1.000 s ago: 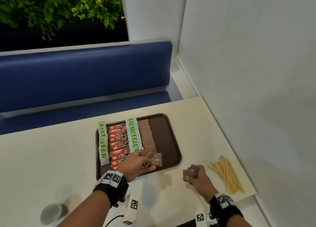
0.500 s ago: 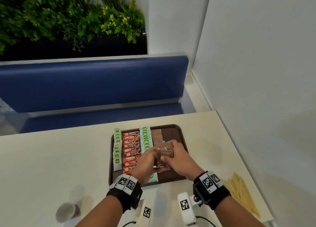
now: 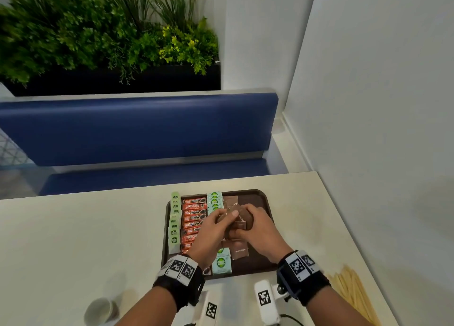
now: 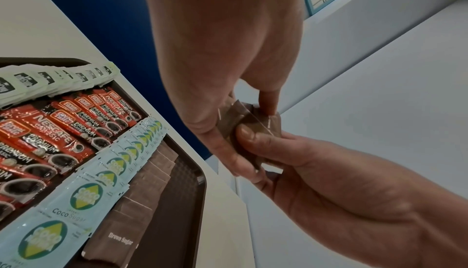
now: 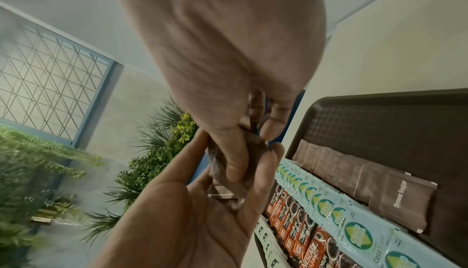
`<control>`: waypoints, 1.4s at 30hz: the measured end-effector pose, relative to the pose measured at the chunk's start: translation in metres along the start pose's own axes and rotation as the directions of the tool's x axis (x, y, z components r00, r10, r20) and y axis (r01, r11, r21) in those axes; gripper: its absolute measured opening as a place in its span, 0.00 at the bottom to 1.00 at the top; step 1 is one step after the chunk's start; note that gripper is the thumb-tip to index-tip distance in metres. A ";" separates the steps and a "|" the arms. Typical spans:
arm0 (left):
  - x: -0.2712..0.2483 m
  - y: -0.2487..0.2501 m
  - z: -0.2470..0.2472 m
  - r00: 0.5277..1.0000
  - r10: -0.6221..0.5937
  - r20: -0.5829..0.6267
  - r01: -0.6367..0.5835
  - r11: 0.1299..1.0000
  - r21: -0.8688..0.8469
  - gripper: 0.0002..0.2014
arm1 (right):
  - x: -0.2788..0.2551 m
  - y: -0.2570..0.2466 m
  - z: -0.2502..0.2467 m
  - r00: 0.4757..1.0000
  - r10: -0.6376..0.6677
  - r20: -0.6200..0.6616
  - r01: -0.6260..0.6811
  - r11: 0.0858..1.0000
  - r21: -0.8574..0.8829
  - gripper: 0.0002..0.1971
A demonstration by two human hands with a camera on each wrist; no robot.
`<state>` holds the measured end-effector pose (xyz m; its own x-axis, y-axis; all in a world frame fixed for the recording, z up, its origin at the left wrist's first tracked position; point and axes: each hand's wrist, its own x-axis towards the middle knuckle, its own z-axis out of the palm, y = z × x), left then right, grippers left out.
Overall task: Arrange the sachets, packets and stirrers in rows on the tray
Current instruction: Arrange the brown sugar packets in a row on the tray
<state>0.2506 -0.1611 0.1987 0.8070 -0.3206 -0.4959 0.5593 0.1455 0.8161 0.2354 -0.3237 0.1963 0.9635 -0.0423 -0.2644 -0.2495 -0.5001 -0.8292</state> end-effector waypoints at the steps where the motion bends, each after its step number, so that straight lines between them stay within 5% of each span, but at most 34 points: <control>1: 0.001 -0.001 -0.001 1.000 0.008 -0.004 -0.008 1.000 0.002 0.19 | 0.000 0.001 -0.001 1.000 -0.003 0.013 0.003 1.000 0.005 0.30; 5: 0.003 -0.001 -0.006 1.000 0.005 0.014 -0.004 0.999 -0.033 0.16 | 0.001 0.003 -0.004 0.999 -0.033 0.043 0.032 0.999 0.018 0.33; 9: 0.006 -0.002 -0.011 1.000 0.018 0.001 -0.018 0.997 -0.077 0.15 | -0.004 0.007 -0.002 0.999 0.034 0.038 -0.042 0.965 0.258 0.35; 18: 0.007 -0.002 -0.014 1.000 -0.015 -0.013 0.013 0.990 -0.140 0.11 | -0.010 0.010 0.004 0.986 0.164 -0.028 -0.126 0.843 0.522 0.13; 26: 0.009 -0.001 -0.022 1.000 0.001 0.000 -0.001 0.998 -0.065 0.19 | -0.007 0.009 0.001 0.984 0.180 -0.016 -0.143 0.828 0.542 0.10; 42: 0.013 -0.004 -0.026 0.997 0.027 -0.079 -0.035 0.994 -0.104 0.14 | -0.002 0.014 -0.013 0.986 0.139 0.089 -0.164 0.808 0.566 0.08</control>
<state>0.2633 -0.1419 0.1812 0.8344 -0.2418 -0.4952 0.5470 0.2536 0.7978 0.2307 -0.3420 0.1917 0.9072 -0.0343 -0.4194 -0.4149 0.0929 -0.9051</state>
